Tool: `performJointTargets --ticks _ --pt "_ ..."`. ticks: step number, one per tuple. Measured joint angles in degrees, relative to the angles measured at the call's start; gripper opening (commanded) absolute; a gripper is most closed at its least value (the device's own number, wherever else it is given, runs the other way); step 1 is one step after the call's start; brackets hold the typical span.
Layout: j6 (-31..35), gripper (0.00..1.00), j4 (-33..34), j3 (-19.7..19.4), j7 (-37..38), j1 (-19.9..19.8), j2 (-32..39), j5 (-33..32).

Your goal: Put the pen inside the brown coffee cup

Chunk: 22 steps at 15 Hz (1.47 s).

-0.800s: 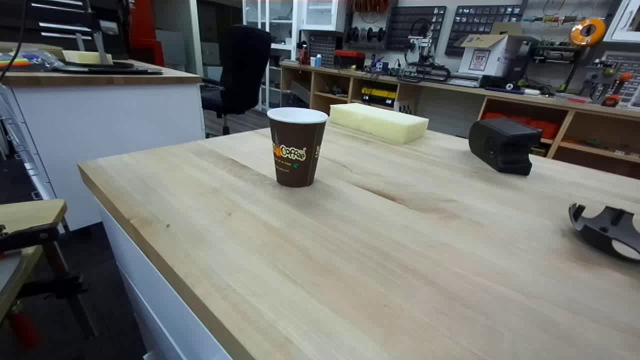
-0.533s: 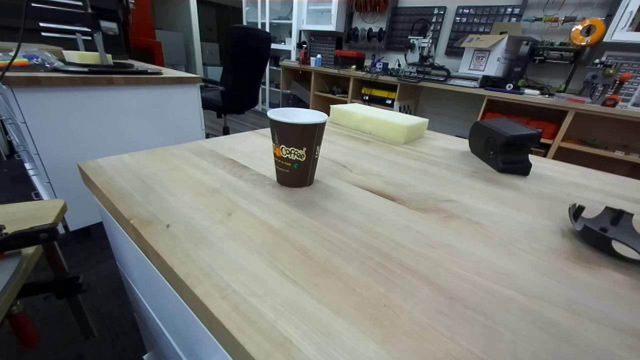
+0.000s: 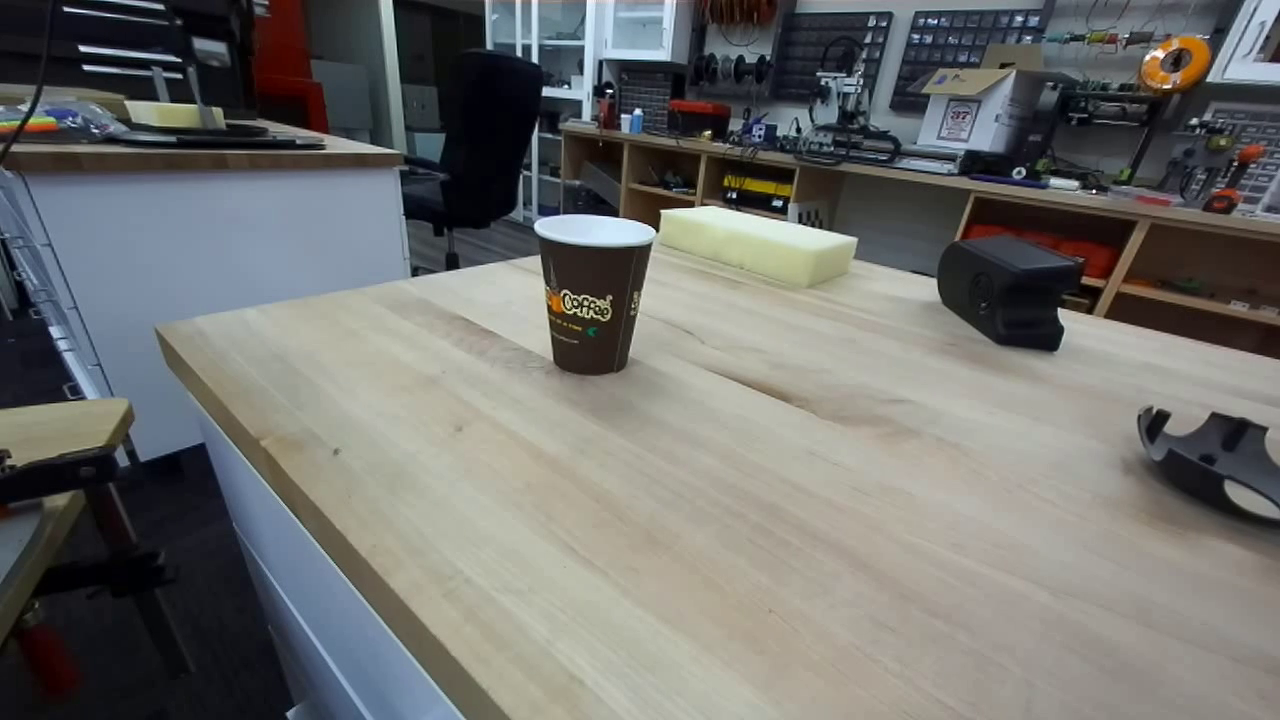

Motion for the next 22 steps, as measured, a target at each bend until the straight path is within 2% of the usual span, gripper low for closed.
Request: performJointTargets --ticks 3,6,12,18,22 --pt "-6.82 1.0 1.5 -0.98 -4.12 -0.03 0.0 -5.28" --pt "-10.89 1.0 3.8 -2.21 -12.55 0.02 0.42 -9.59" --pt "-9.38 1.0 10.15 -2.68 -27.46 0.93 5.78 -17.15" --pt "-9.39 1.0 10.57 -3.0 -28.81 1.11 6.82 -17.3" --pt "-9.41 1.0 11.24 -6.45 -41.44 1.58 8.91 -19.42"
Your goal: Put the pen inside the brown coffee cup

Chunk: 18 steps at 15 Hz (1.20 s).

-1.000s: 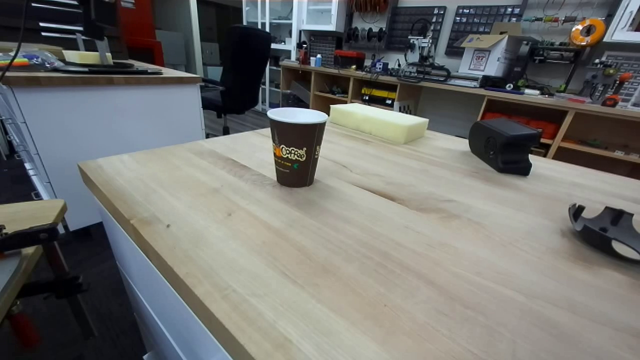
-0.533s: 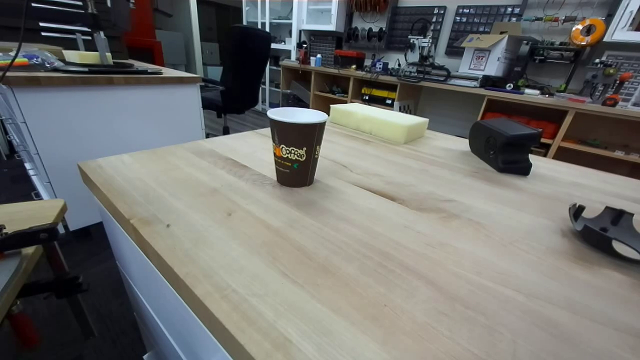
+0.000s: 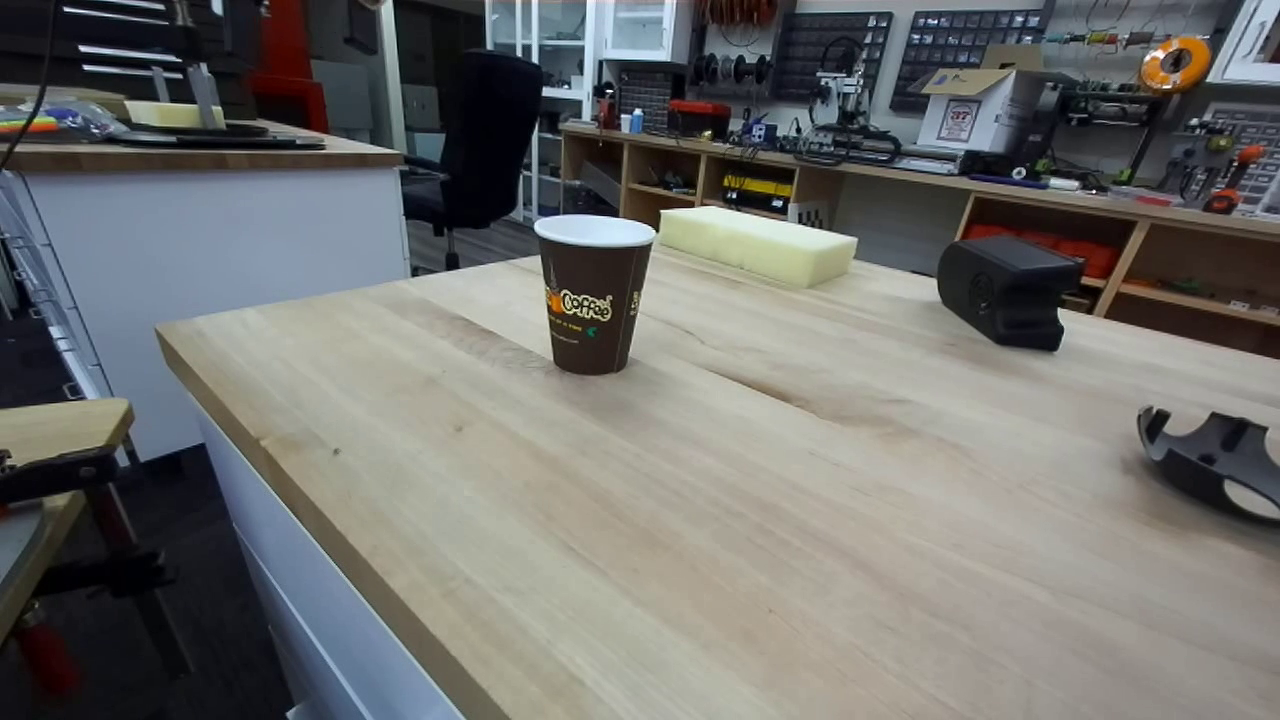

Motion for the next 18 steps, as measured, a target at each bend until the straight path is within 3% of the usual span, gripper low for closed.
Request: performJointTargets --ticks 6,11,14,18 --pt "5.31 1.0 4.06 -2.57 -15.78 -0.02 7.97 -9.6" --pt "22.68 1.0 8.4 -3.6 -21.12 -0.39 15.18 -14.32" --pt "34.77 1.0 8.7 -5.91 -24.2 -0.96 18.43 -8.13" --pt "40.67 1.0 8.44 -8.88 -34.92 -0.62 22.68 11.06"
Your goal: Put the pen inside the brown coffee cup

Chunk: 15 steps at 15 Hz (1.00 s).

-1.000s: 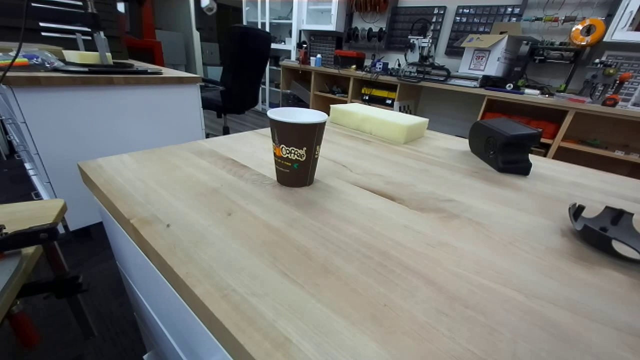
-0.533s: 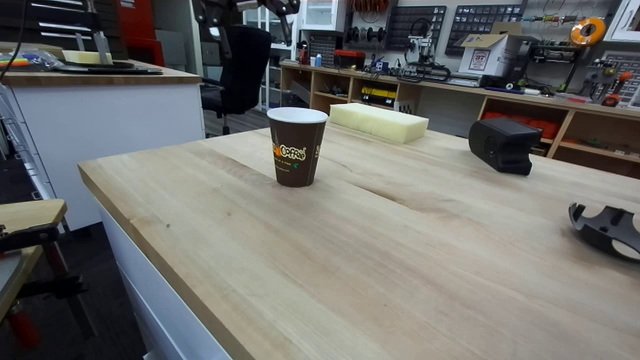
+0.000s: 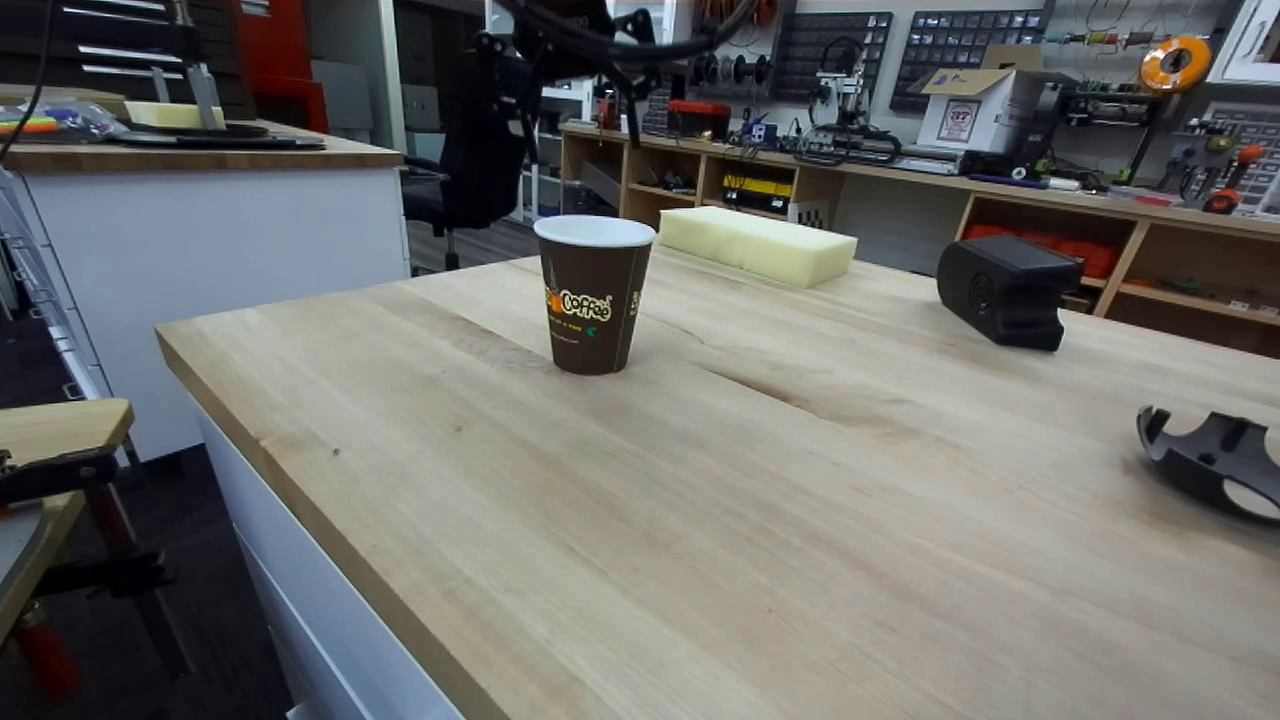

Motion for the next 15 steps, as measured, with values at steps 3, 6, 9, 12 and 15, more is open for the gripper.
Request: performJointTargets --ticks 3,6,9,12,15 --pt "-1.52 1.0 -0.01 -0.08 -7.29 -0.81 3.01 10.82" --pt "-7.89 1.0 0.35 0.02 -6.83 -1.69 5.23 9.3" --pt "-14.96 1.0 1.46 0.1 -4.17 -2.12 6.89 4.09" --pt "-19.55 1.0 3.27 0.45 -2.69 -2.17 8.19 0.76" --pt "-21.08 1.0 5.06 0.95 0.06 -2.17 8.99 -3.33"
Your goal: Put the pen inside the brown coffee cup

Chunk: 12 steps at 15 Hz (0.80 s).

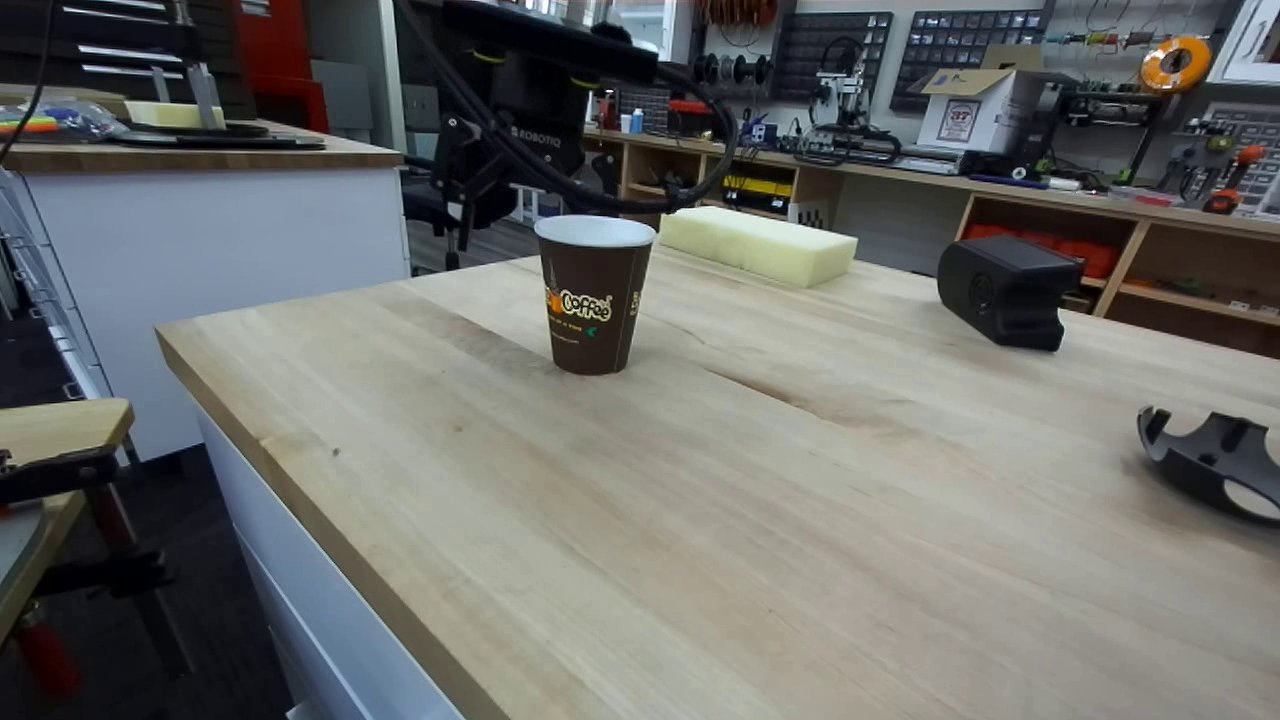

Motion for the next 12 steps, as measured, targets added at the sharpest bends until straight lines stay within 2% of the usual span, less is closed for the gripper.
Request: performJointTargets --ticks 4,12 --pt "-0.41 1.0 1.22 0.5 2.83 0.0 0.17 -3.38" --pt "2.07 1.0 1.6 0.52 3.77 -0.89 1.45 -4.86"
